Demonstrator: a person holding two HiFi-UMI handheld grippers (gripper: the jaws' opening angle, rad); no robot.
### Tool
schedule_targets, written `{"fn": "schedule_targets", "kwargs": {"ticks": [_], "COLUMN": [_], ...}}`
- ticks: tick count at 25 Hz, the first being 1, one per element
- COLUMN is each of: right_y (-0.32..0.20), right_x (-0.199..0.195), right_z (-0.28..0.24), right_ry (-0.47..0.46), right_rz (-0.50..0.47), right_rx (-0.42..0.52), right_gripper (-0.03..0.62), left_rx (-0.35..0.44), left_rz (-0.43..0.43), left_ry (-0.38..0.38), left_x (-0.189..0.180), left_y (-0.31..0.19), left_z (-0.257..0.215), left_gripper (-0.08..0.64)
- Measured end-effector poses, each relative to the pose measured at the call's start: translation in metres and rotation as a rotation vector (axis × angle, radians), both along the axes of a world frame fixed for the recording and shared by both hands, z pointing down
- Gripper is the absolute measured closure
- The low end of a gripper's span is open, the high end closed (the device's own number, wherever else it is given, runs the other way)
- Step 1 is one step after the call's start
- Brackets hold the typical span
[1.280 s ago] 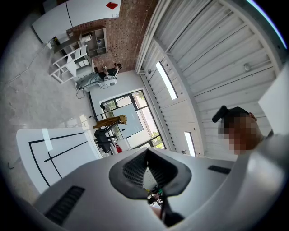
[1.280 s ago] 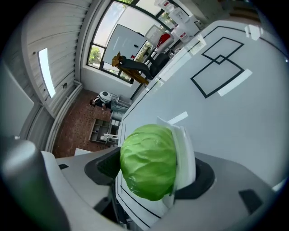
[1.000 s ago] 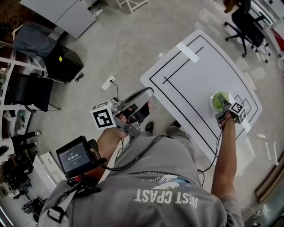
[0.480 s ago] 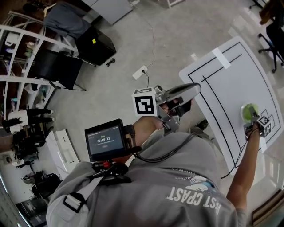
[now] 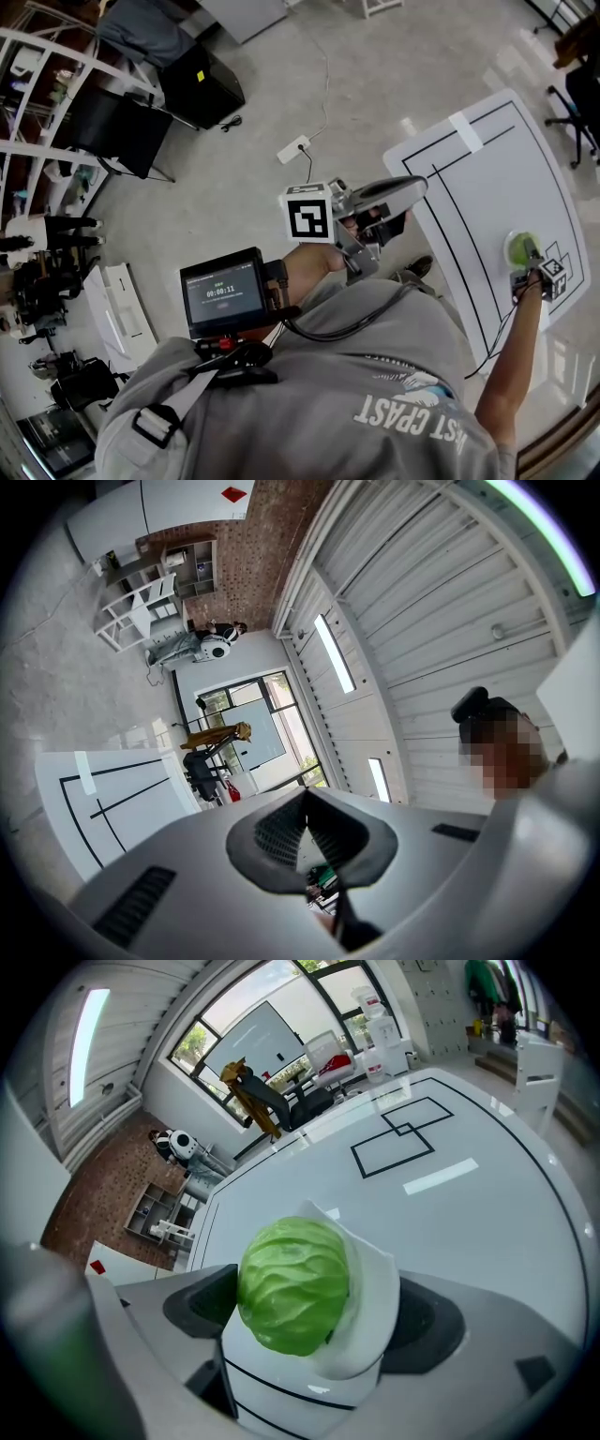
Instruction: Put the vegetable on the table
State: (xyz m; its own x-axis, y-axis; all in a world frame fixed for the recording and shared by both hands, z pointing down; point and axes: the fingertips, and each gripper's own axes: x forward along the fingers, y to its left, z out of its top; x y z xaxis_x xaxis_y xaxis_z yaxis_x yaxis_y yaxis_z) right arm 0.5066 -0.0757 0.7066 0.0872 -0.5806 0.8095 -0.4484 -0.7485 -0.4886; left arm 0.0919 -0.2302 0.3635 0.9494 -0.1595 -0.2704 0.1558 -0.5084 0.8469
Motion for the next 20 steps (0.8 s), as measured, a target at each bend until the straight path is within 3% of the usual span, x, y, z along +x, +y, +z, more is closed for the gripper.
{"fn": "schedule_targets", "kwargs": {"ticks": [8, 12, 15, 20], "right_y": [0.007, 0.011, 0.013, 0.02], "right_x": [0.0, 0.0, 0.0, 0.0], "right_z": [0.011, 0.018, 0.021, 0.001], "right_ry": [0.029, 0.044, 0.058, 0.072], "right_rz": [-0.009, -0.014, -0.019, -0.012], "right_rx": [-0.042, -0.068, -0.081, -0.049], "right_gripper": [0.132, 0.123, 0.121, 0.123], "left_rx": [0.007, -0.036, 0.012, -0.022], "left_rz": [-0.001, 0.021, 0.012, 0.037], "left_ry": [0.015, 0.032, 0.015, 0.032], "left_x": [-0.004, -0.006, -0.014, -0.014], "left_y": [0.002, 0.007, 0.005, 0.01], "left_z": [0.003, 0.011, 0.012, 0.01], "left_gripper": [0.554, 0.554, 0.554, 0.554]}}
